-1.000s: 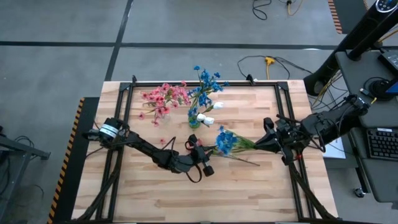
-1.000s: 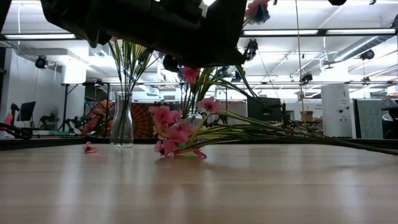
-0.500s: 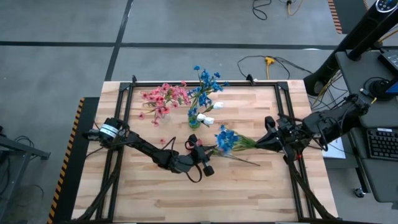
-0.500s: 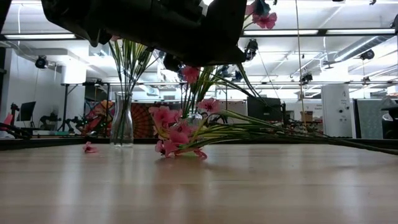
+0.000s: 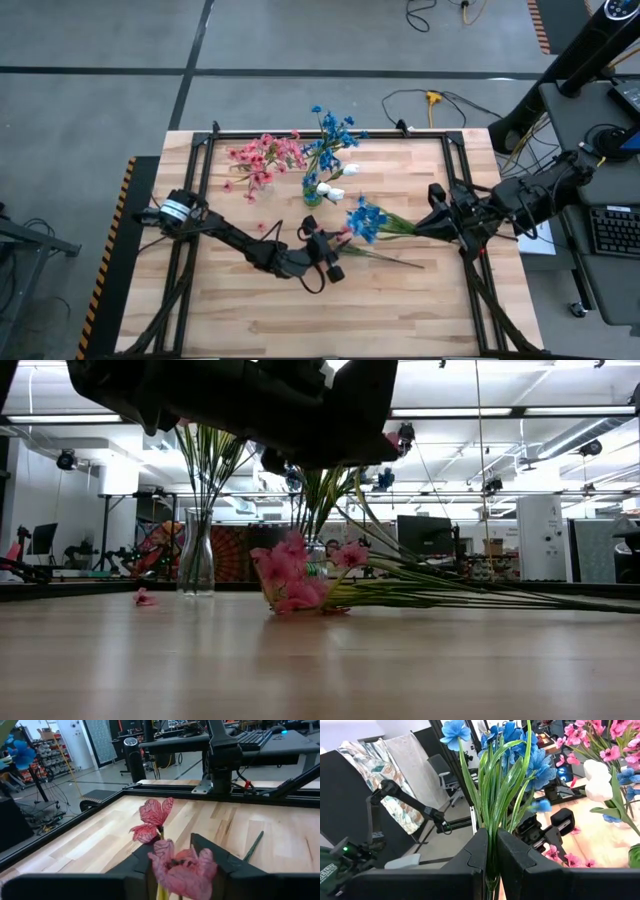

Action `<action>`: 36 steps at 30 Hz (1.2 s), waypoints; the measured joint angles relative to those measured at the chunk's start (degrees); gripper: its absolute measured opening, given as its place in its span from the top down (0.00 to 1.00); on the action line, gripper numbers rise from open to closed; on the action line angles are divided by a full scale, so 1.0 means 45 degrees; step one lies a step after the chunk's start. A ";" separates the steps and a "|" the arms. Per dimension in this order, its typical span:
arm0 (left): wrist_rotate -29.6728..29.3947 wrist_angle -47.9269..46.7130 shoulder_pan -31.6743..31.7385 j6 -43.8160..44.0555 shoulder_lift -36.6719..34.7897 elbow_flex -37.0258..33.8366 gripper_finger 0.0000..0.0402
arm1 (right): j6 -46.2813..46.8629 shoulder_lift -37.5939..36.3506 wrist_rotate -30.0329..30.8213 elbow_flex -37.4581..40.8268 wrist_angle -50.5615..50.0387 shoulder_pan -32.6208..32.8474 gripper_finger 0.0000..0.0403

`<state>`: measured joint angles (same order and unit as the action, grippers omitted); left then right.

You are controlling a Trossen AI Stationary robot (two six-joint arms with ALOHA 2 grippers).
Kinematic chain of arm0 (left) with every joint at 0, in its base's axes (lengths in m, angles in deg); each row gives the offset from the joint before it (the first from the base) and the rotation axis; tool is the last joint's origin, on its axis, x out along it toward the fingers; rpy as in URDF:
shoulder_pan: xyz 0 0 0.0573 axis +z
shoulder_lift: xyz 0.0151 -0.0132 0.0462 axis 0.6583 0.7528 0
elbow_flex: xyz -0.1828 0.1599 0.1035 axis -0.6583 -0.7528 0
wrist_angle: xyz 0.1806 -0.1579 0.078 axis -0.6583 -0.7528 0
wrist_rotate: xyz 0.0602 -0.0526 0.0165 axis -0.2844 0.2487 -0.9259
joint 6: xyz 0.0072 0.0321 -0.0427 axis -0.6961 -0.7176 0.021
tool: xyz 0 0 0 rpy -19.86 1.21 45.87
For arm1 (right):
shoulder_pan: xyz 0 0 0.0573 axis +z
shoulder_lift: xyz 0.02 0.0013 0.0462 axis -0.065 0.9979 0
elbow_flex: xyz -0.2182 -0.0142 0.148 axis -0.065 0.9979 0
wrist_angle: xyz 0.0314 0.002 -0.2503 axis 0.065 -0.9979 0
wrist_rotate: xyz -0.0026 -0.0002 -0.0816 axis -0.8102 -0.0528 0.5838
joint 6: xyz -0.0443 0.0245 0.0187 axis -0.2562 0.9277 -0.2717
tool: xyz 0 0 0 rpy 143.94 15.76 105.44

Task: Sort flowers into vase by color
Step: Put the blue flowers into the right transparent vase

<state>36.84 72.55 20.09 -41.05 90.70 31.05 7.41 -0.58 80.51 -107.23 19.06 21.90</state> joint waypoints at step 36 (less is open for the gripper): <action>0.1572 -0.4632 -0.2209 -0.0726 -0.4186 -0.0256 0.40 | -0.2679 0.2076 0.0336 0.0233 0.2427 0.0000 0.93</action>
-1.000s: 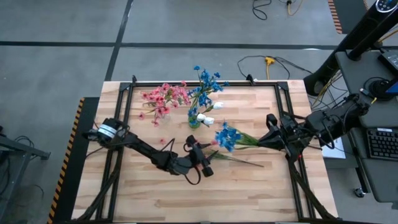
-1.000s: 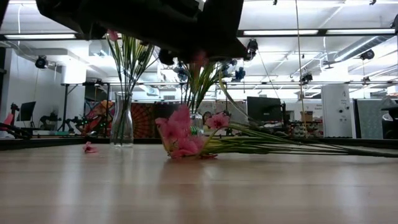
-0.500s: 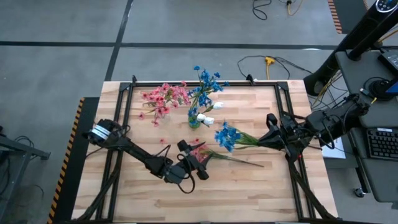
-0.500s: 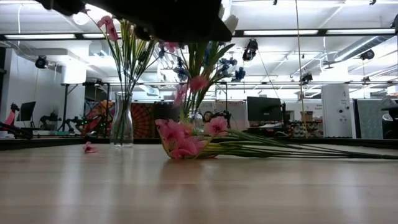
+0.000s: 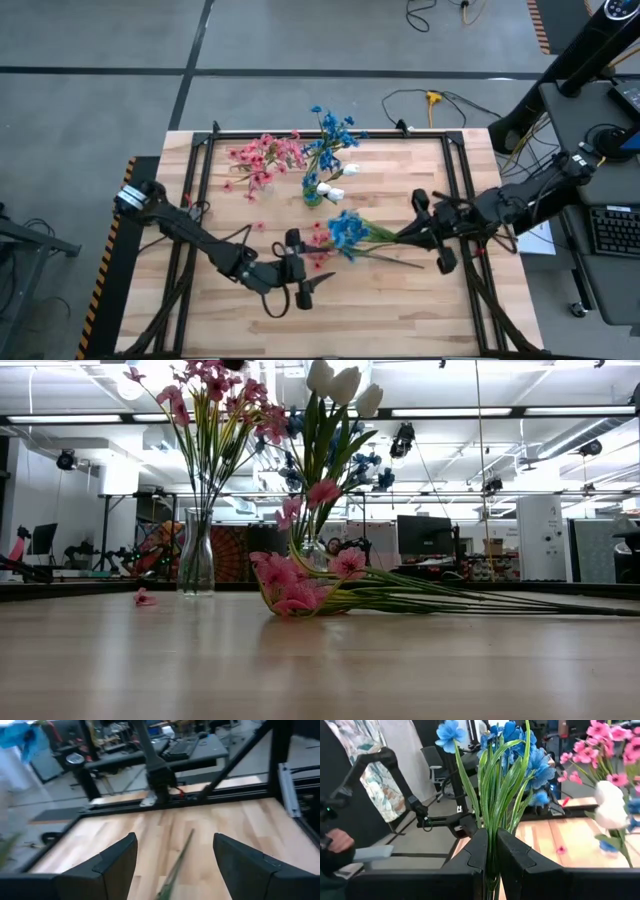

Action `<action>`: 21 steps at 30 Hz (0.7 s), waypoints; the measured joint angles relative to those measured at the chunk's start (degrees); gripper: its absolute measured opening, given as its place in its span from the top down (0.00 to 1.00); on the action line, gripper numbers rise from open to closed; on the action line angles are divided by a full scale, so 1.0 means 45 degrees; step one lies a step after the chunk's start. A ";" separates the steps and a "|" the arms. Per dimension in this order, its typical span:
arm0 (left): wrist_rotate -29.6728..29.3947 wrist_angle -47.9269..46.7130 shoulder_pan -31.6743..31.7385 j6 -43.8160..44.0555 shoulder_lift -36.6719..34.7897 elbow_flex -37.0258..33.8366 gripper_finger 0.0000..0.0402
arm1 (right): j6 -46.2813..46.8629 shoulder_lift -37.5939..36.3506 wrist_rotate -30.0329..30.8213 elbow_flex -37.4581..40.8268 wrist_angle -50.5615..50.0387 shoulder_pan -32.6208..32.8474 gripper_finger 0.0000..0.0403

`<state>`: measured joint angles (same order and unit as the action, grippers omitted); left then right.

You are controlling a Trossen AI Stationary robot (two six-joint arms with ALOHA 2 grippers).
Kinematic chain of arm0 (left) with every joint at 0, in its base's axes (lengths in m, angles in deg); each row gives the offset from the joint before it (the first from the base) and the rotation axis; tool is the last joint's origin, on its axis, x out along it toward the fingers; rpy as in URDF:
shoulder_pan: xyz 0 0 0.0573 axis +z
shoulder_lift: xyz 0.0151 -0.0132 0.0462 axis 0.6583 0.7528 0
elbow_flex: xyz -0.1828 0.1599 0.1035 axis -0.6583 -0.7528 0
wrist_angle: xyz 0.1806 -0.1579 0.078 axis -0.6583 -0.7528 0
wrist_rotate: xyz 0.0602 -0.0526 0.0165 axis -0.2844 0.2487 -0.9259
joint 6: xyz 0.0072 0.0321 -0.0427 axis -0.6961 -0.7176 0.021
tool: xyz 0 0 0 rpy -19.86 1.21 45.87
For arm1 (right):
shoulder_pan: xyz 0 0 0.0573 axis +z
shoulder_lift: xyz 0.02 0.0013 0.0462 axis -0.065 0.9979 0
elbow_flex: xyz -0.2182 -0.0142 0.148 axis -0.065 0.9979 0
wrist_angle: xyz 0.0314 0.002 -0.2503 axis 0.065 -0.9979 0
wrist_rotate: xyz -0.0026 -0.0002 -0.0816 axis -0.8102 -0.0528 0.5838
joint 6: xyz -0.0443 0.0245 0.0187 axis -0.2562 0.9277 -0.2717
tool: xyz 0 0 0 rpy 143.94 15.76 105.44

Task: Sort flowers into vase by color
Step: Put the blue flowers into the right transparent vase

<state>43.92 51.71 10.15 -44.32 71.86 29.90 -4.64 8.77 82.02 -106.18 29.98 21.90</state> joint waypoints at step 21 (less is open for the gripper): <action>0.0843 0.5988 -0.1094 -0.1094 -0.0853 -0.3159 0.40 | -0.3536 0.5605 -0.1018 0.0020 0.9500 0.0005 0.93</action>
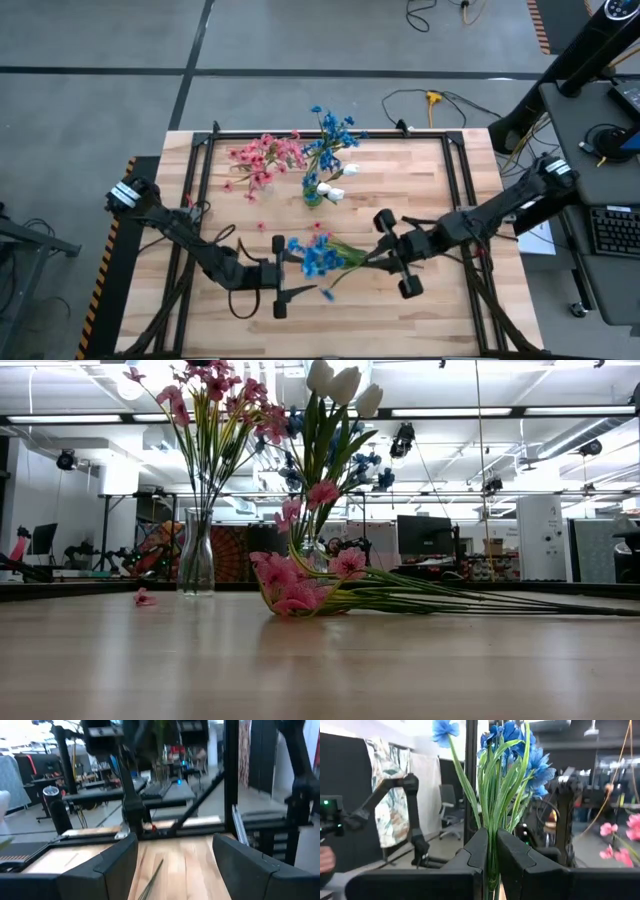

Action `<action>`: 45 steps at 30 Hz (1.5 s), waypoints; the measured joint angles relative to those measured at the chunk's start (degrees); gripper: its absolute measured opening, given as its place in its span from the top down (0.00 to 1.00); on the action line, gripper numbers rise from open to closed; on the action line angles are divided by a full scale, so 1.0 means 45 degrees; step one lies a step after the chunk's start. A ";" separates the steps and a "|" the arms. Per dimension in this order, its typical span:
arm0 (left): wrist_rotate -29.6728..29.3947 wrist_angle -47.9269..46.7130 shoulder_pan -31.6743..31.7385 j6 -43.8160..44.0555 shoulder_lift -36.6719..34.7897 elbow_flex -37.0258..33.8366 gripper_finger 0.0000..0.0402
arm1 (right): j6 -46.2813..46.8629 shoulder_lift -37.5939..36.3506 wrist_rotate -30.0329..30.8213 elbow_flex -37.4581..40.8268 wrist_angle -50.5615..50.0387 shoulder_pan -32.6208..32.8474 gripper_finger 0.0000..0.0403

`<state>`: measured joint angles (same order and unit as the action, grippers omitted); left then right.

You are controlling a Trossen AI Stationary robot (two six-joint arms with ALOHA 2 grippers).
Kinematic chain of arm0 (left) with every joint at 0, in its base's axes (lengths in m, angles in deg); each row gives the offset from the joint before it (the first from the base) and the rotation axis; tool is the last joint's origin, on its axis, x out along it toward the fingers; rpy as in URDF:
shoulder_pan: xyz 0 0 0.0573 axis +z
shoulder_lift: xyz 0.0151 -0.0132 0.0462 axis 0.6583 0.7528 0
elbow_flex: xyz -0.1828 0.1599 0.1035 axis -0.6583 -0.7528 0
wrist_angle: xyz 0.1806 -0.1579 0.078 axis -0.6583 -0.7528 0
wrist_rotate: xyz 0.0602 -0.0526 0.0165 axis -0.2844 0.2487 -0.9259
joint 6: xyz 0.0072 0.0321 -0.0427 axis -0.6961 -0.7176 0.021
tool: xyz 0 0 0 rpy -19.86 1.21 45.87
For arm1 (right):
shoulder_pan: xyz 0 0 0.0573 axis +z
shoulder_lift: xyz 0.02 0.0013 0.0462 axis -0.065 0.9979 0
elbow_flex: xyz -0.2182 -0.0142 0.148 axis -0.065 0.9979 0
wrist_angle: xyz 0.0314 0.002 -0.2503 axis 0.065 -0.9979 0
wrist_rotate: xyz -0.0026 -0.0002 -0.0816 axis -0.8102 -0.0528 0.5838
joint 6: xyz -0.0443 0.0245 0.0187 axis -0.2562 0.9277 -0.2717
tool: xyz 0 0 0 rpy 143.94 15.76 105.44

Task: Sort flowers into vase by color
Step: Put the blue flowers into the right transparent vase

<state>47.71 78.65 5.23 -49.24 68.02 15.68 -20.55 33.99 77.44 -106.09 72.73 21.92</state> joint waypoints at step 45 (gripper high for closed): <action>-0.0430 0.2702 0.0491 -0.2580 0.2914 0.2851 0.83 | -0.2950 0.6589 0.0137 -0.2268 0.7050 -0.0014 0.93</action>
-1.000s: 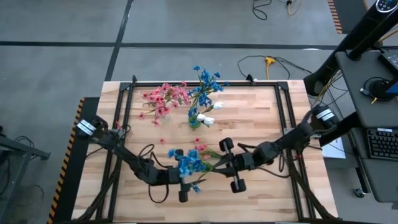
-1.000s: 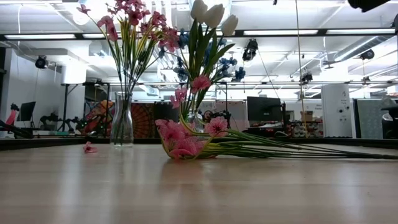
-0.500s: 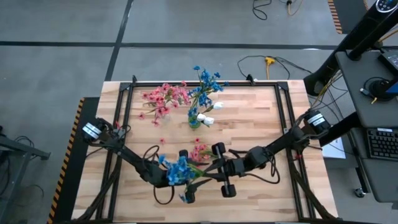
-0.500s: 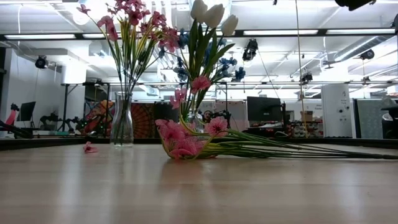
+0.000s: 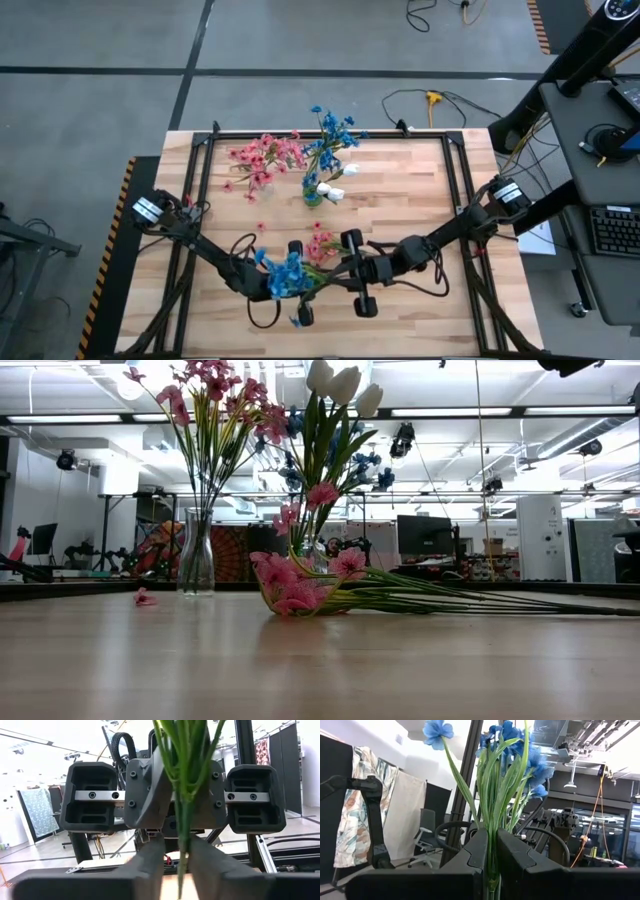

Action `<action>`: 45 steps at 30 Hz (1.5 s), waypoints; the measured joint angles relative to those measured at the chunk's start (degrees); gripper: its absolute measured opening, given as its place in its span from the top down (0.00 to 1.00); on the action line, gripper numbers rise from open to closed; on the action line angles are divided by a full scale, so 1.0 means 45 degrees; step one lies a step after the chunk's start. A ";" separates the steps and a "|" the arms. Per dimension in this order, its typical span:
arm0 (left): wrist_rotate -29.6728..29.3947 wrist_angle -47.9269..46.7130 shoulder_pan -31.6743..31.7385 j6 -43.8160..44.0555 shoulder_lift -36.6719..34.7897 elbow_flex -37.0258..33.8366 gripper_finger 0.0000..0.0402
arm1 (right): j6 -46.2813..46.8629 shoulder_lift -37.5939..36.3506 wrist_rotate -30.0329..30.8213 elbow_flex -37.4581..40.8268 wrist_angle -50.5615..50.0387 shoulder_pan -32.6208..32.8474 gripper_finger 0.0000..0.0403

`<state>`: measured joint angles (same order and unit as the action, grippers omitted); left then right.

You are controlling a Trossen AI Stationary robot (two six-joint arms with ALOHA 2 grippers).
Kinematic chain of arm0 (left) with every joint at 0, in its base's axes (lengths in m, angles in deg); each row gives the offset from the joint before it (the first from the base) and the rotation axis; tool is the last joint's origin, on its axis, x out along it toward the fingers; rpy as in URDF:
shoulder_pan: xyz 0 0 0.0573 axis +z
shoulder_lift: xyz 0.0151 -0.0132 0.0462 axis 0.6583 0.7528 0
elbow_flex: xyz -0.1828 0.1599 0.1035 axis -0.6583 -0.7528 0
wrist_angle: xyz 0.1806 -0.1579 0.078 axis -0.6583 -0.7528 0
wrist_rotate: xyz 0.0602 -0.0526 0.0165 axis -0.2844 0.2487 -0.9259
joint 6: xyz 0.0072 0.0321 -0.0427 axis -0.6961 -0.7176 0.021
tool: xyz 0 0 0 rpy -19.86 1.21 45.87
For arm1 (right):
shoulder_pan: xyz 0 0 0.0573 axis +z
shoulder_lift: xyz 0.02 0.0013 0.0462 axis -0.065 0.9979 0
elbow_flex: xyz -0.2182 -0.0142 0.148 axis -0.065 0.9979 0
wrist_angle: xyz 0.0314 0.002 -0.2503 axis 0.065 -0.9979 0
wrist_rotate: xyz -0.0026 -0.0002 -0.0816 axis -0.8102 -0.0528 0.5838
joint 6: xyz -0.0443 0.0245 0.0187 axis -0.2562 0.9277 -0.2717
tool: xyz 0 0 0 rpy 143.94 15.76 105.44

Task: Sort flowers into vase by color
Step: Put the blue flowers into the right transparent vase

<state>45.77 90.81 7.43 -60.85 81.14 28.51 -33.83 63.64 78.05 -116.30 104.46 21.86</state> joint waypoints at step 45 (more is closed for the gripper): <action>-0.3007 -1.1414 -0.1052 0.5829 -0.3007 -0.0039 1.00 | 0.3962 -0.4459 0.3365 -0.0092 -1.2028 0.0005 0.39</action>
<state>32.24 39.45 2.70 -34.62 67.61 28.34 -16.00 43.57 93.19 -116.71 50.33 21.88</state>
